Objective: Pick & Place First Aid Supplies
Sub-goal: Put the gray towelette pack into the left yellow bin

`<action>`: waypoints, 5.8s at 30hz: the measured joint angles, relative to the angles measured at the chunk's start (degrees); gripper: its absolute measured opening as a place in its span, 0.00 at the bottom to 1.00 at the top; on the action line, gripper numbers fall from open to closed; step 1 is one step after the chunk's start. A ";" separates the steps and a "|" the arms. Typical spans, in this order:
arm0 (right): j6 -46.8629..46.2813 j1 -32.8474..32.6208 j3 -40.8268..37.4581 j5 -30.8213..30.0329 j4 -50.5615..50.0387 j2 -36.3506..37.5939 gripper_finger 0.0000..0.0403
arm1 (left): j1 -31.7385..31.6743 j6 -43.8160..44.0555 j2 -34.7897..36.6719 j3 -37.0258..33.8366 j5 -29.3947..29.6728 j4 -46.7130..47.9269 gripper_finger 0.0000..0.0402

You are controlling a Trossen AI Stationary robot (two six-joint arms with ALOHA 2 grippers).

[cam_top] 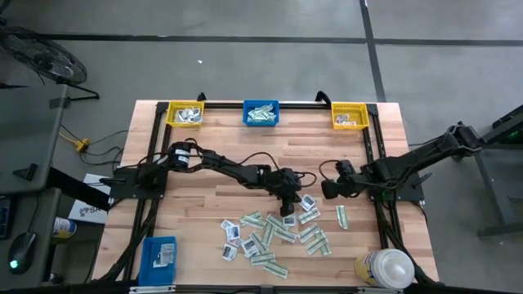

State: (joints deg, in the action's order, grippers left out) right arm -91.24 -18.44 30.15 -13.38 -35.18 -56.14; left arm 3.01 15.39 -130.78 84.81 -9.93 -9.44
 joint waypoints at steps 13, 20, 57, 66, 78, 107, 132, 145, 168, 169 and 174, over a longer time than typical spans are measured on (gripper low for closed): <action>-4.26 -3.20 0.00 2.70 7.89 -9.58 0.51 | 0.00 4.44 -2.67 0.28 0.79 1.94 0.00; -7.89 -6.31 -0.02 -0.34 14.06 -18.12 0.51 | -0.02 4.62 -3.04 0.17 0.40 1.97 0.00; -5.41 -6.34 0.00 -3.24 23.44 -27.82 0.04 | 0.00 5.91 -3.04 0.03 -0.02 1.94 0.00; -2.85 -6.27 -0.09 -2.59 23.18 -26.88 0.00 | 0.00 6.12 -3.04 0.03 -0.07 1.94 0.00; -2.32 -6.27 -0.11 -4.05 15.58 -19.49 0.00 | 0.01 7.58 -3.06 -0.06 -0.17 0.81 0.00; -4.26 -6.28 -8.06 -5.37 30.13 -18.66 0.44 | 0.04 7.74 -3.10 1.86 1.53 2.26 0.03; -3.39 -4.58 -11.58 0.29 39.00 -19.65 0.08 | 0.01 7.39 -3.09 1.86 1.63 2.29 0.03; 1.27 -3.37 -11.56 0.22 39.29 -19.59 0.00 | -1.57 7.12 -0.59 1.65 -1.22 6.16 0.03; 32.61 11.49 -11.56 3.41 39.23 -1.91 0.00 | -12.73 -1.75 21.92 1.58 7.03 30.87 0.03; 34.81 12.62 -11.54 3.55 39.03 -0.24 0.00 | -13.13 -1.70 22.66 1.62 6.36 29.81 0.03; 46.92 17.81 -11.47 5.34 38.73 7.20 0.00 | -15.22 -1.30 26.56 1.69 3.60 27.27 0.03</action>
State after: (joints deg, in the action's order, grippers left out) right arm -44.33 -0.62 18.68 -8.04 3.55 -48.93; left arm -12.21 14.09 -104.22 86.50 -6.34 17.82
